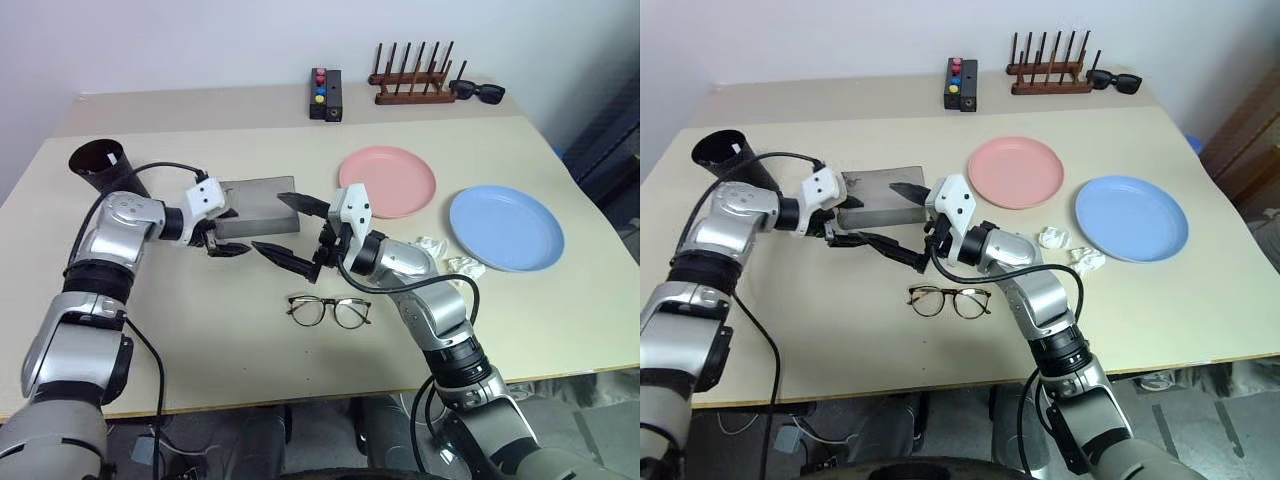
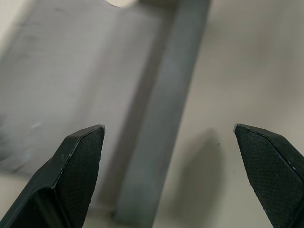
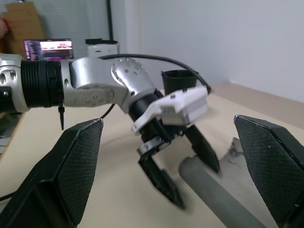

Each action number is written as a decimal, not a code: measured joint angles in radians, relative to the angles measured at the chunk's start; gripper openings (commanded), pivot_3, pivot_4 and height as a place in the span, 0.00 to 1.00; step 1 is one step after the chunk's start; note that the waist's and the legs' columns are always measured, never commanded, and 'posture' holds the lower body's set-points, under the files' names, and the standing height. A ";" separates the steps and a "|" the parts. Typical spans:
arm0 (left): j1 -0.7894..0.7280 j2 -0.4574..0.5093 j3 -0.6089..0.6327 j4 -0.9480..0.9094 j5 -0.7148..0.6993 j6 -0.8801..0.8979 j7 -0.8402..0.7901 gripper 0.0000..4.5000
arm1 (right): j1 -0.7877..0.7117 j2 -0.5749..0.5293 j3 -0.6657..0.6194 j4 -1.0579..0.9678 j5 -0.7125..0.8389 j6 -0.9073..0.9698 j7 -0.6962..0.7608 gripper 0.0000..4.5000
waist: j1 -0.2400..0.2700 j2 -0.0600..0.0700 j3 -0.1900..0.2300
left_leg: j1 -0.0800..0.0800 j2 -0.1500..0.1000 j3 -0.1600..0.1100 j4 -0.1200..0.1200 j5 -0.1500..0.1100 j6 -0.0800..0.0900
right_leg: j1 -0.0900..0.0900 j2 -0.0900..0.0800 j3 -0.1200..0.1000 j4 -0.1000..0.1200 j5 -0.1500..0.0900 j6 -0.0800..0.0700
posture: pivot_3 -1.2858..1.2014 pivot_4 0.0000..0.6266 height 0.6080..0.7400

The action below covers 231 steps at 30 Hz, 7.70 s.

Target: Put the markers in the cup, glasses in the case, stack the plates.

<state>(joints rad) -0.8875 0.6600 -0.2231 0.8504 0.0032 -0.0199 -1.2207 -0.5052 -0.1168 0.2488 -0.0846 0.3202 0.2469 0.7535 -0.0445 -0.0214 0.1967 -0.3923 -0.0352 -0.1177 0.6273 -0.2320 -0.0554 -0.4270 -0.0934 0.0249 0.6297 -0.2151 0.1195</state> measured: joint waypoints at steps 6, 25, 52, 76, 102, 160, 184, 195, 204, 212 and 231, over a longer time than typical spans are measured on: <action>-0.056 -0.026 -0.001 0.104 0.051 -0.059 -0.006 0.72 | 0.001 -0.003 -0.001 0.000 -0.002 -0.001 -0.013 1.00 | 0.000 0.000 0.000 | 0.000 0.000 0.000 0.000 0.000 0.000 | 0.000 0.000 0.000 0.000 0.000 0.000 | 0.52 0.24 0.99; 0.168 0.065 0.054 -0.234 -0.064 0.017 -0.236 0.02 | 0.008 -0.040 0.000 -0.004 0.001 0.001 0.007 1.00 | -0.001 0.000 0.000 | 0.000 0.000 0.000 -0.001 0.000 0.000 | 0.000 0.000 0.000 0.000 0.000 0.000 | 0.52 0.24 0.99; 0.343 0.102 0.058 -0.621 -0.148 0.253 -0.199 0.85 | 0.040 -0.285 0.005 -0.063 -0.032 0.062 0.133 1.00 | 0.002 0.000 0.000 | 0.000 0.000 0.000 0.000 0.000 0.000 | 0.000 0.000 0.000 -0.001 0.000 0.000 | 0.52 0.24 0.99; 0.386 0.024 0.001 -1.031 -0.287 0.399 -0.083 0.85 | 0.221 -0.619 -0.084 -0.241 -0.001 0.180 0.261 1.00 | 0.034 0.000 0.001 | -0.001 -0.001 0.001 0.003 0.000 0.000 | 0.004 -0.002 0.000 -0.006 -0.004 -0.003 | 0.52 0.24 0.99; 0.160 -0.213 -0.305 -0.594 -0.055 0.119 -0.242 0.67 | 0.442 -0.631 -0.182 -0.369 -0.002 0.207 0.099 1.00 | 0.032 0.000 0.001 | -0.001 -0.001 0.002 0.003 -0.001 0.002 | 0.007 -0.002 0.000 -0.011 -0.004 -0.002 | 0.52 0.24 0.99; 0.180 0.031 0.089 -0.491 -0.222 0.229 -0.132 0.05 | 0.348 -0.576 -0.117 -0.341 0.008 0.198 0.134 1.00 | 0.031 0.000 0.000 | 0.000 -0.001 0.002 0.003 -0.001 0.002 | 0.009 -0.003 0.000 -0.012 -0.001 0.000 | 0.52 0.24 0.99; 0.246 0.004 0.029 -0.541 -0.224 0.276 -0.174 0.18 | 0.331 -0.527 -0.080 -0.321 -0.005 0.184 0.125 1.00 | 0.030 0.000 0.001 | 0.000 -0.001 0.001 0.003 -0.001 0.002 | 0.008 -0.003 0.000 -0.011 -0.002 -0.001 | 0.52 0.24 0.99; 0.216 0.002 0.065 -0.524 -0.233 0.267 -0.123 0.46 | 0.325 -0.515 -0.071 -0.315 -0.021 0.173 0.118 1.00 | 0.030 0.000 0.000 | 0.000 -0.001 0.001 0.003 -0.001 0.002 | 0.008 -0.003 0.000 -0.011 -0.001 -0.001 | 0.52 0.24 0.99; 0.048 -0.014 0.217 -0.318 -0.220 0.152 0.089 0.01 | 0.270 -0.442 -0.071 -0.263 -0.053 0.110 0.054 1.00 | 0.027 0.000 0.000 | 0.001 -0.001 0.002 0.002 -0.001 0.002 | 0.008 -0.003 0.000 -0.011 -0.001 0.001 | 0.52 0.24 0.99; 0.069 -0.058 0.187 -0.151 -0.095 0.011 0.241 0.01 | 0.235 -0.354 -0.070 -0.244 -0.063 0.087 -0.003 1.00 | 0.029 0.000 0.000 | 0.000 -0.001 0.001 0.003 -0.001 0.002 | 0.008 -0.002 0.000 -0.011 0.000 0.002 | 0.52 0.24 0.99; 0.238 0.000 0.179 -0.395 -0.215 0.182 -0.033 0.01 | 0.236 -0.295 -0.059 -0.245 -0.062 0.096 -0.031 1.00 | 0.025 0.001 0.000 | 0.001 -0.001 0.001 0.002 -0.001 0.002 | 0.008 -0.002 0.000 -0.010 0.000 0.002 | 0.52 0.24 0.99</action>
<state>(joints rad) -0.6497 0.6601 -0.0440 0.4554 -0.2117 0.1622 -1.2533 -0.2692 -0.4122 0.1899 -0.3301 0.2586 0.3433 0.7226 -0.0198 -0.0209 0.1971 -0.3916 -0.0361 -0.1163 0.6297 -0.2331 -0.0534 -0.4193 -0.0958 0.0247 0.6197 -0.2149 0.1217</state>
